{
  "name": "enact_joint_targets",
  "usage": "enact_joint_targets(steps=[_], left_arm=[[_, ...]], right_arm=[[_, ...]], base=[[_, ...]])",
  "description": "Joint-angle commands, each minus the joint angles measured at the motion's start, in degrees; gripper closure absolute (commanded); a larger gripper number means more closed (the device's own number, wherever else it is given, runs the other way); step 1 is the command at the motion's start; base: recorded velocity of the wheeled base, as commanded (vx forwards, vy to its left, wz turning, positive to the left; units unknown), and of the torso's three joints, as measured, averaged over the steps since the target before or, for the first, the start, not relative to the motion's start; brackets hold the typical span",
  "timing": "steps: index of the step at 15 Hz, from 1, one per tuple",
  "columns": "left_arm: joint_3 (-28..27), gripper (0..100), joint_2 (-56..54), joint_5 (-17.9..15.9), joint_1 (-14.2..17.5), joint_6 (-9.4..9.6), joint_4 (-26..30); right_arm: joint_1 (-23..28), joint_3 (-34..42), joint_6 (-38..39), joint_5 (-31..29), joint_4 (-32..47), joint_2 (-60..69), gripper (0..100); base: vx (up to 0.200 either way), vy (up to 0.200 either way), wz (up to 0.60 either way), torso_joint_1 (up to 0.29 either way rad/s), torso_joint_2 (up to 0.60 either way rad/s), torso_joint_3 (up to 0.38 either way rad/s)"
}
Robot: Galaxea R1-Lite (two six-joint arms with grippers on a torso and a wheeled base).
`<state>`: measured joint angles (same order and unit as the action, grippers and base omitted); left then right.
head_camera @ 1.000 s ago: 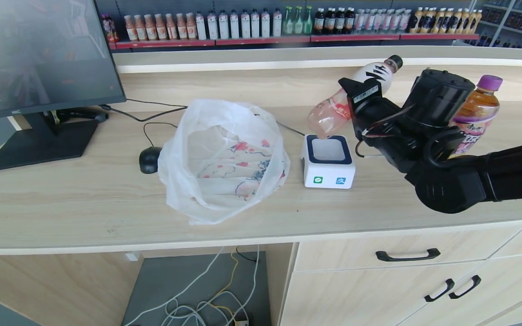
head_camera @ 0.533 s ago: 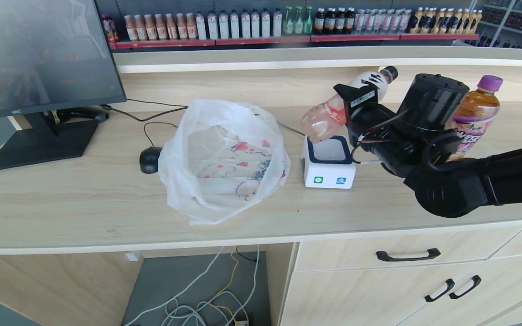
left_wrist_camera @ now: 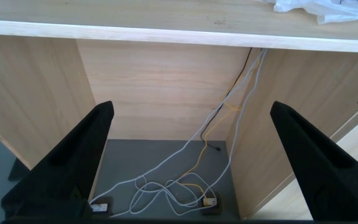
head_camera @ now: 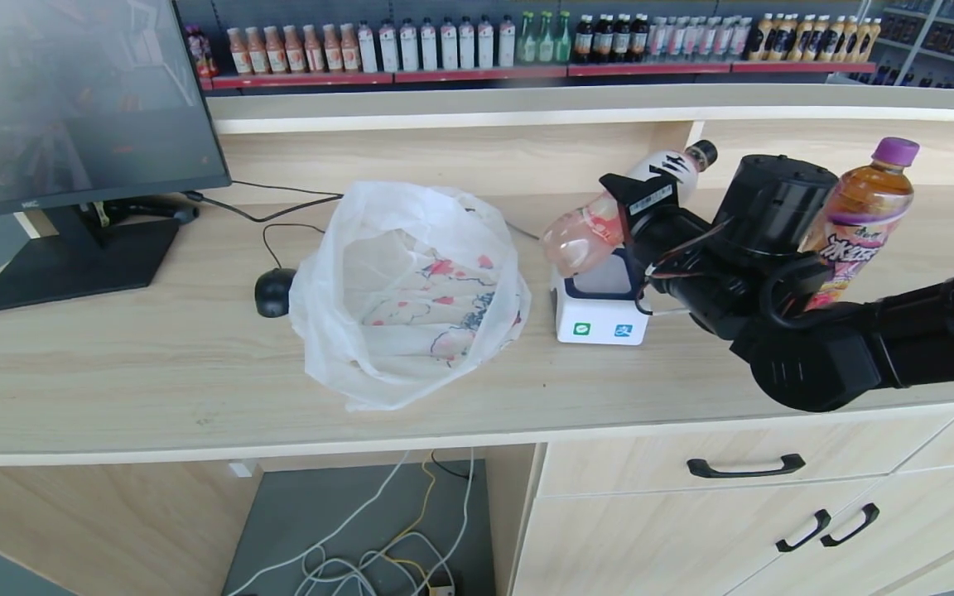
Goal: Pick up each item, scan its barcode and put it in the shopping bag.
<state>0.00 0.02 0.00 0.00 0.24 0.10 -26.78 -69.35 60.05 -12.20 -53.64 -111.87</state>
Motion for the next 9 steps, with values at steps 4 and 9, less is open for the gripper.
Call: enact_joint_targets(steps=[4,9], left_arm=[[0.0,0,0.0,0.0,0.0,0.02,0.0],[0.0,0,0.1,0.0,0.0,0.02,0.0]], right_arm=[[-0.6,0.3,-0.1,0.0,-0.1,-0.8,100],[-0.5,0.2,0.0,0.1,-0.2,-1.5,100]], base=[[0.000,0.000,0.00,0.000,0.00,0.000],[0.000,0.000,0.00,0.000,0.00,0.000]])
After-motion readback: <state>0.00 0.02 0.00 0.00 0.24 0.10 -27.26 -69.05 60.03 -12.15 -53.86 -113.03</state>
